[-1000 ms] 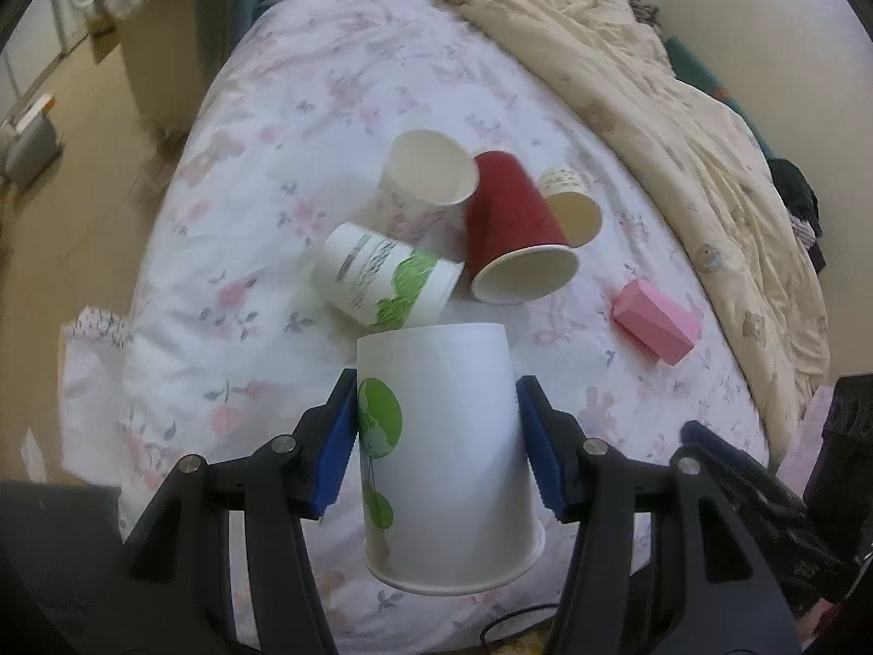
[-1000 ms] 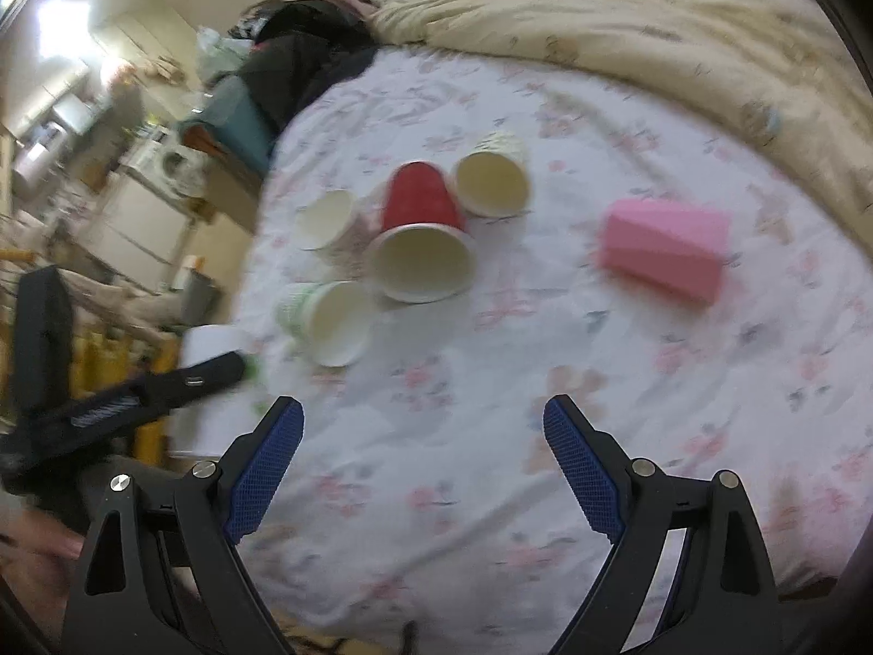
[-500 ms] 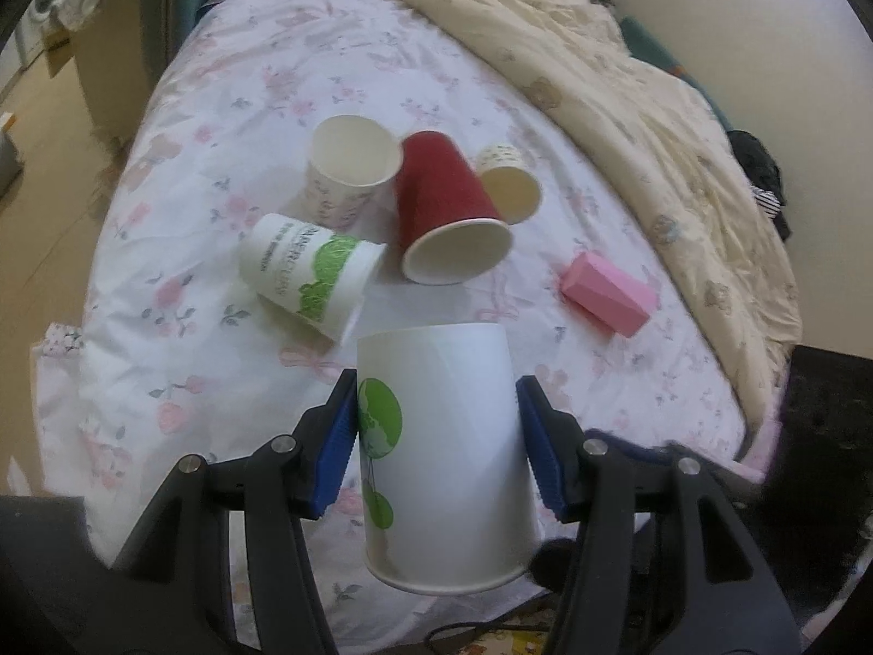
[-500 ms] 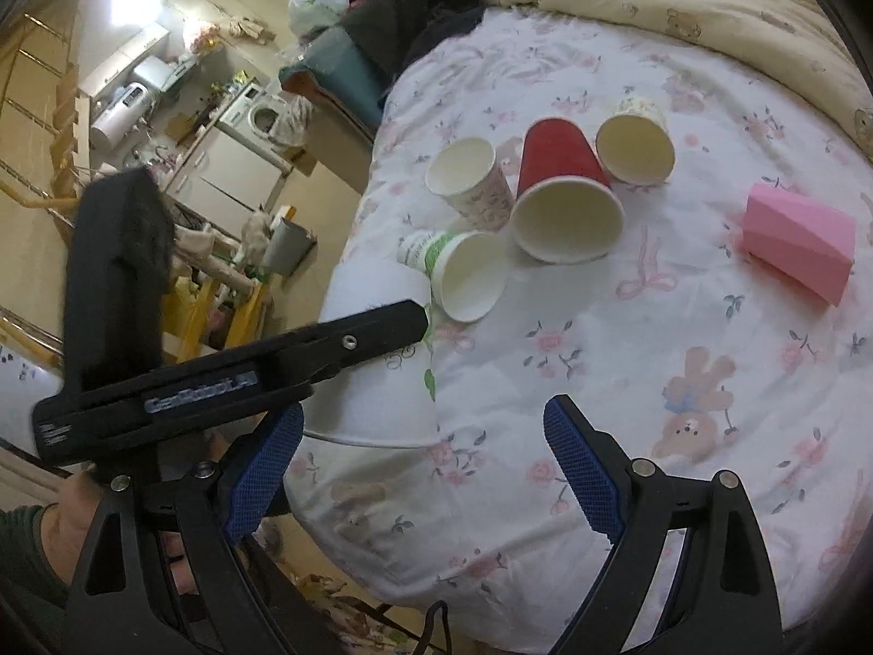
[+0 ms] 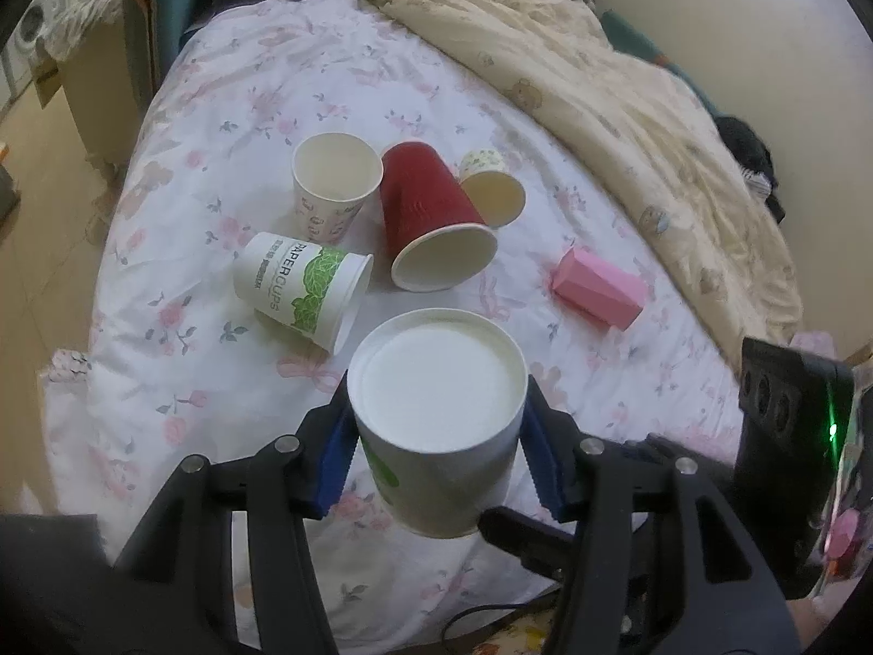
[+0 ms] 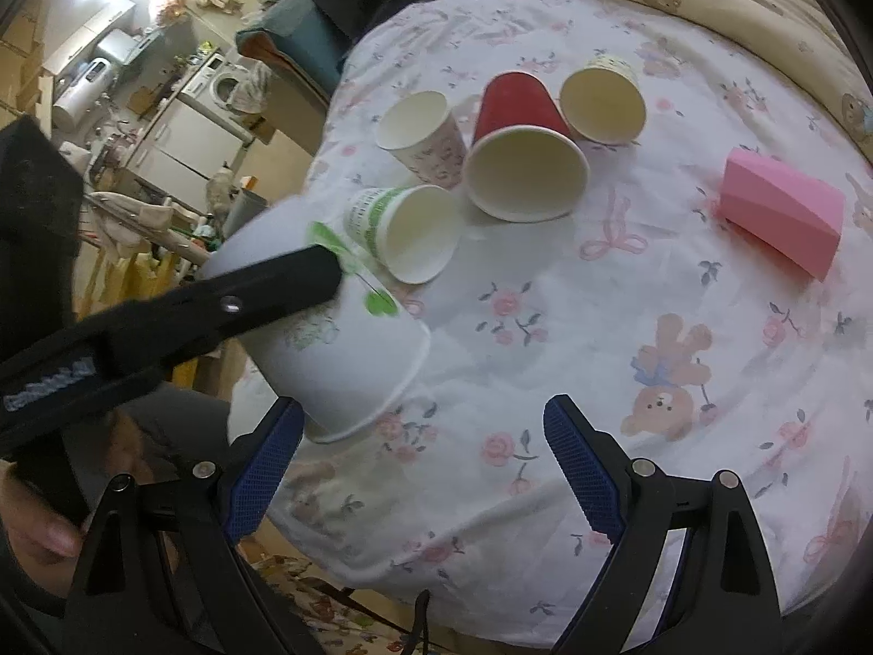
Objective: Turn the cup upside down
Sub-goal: 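Lift the white cup with the left gripper and rotate it base upward, then lower the white cup upside down beside the red cup and open left gripper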
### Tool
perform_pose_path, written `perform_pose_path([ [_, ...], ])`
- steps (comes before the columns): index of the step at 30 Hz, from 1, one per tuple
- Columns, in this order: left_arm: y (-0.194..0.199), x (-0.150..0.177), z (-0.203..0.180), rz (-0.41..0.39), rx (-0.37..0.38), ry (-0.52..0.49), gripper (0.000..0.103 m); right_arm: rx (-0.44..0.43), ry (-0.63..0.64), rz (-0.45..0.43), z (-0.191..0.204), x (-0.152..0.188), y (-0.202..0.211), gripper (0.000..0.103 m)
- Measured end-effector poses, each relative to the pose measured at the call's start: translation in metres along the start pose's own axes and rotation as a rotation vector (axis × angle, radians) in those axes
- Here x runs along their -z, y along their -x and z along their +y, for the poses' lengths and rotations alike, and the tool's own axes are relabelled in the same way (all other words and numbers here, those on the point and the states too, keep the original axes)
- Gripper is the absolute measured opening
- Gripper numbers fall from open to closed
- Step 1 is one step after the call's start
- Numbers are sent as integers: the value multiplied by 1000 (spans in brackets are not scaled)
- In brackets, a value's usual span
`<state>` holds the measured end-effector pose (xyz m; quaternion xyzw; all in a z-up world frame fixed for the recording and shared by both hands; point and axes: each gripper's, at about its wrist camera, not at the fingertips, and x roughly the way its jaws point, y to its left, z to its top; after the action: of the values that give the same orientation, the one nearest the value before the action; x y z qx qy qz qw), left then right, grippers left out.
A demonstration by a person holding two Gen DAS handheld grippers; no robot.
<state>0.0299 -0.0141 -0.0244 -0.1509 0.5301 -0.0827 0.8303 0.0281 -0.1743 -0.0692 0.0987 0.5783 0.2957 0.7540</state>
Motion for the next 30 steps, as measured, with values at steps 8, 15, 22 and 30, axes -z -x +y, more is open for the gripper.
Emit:
perform_pose_path([
  [8,0,3,-5,20,7,-20,50,58,-14,25,-9,1,-5,92],
  [15,0,5,-8,19,-11,-39,50,89,-16,32,-11,2,-5,92],
  [22,-3,1,8,-11,-120,-13,50,141,-121,-114,-37,1,40,92],
  [30,-32,-7,-8,-10,-259,-30,50,222,-344,-275,-90,13,98,92],
])
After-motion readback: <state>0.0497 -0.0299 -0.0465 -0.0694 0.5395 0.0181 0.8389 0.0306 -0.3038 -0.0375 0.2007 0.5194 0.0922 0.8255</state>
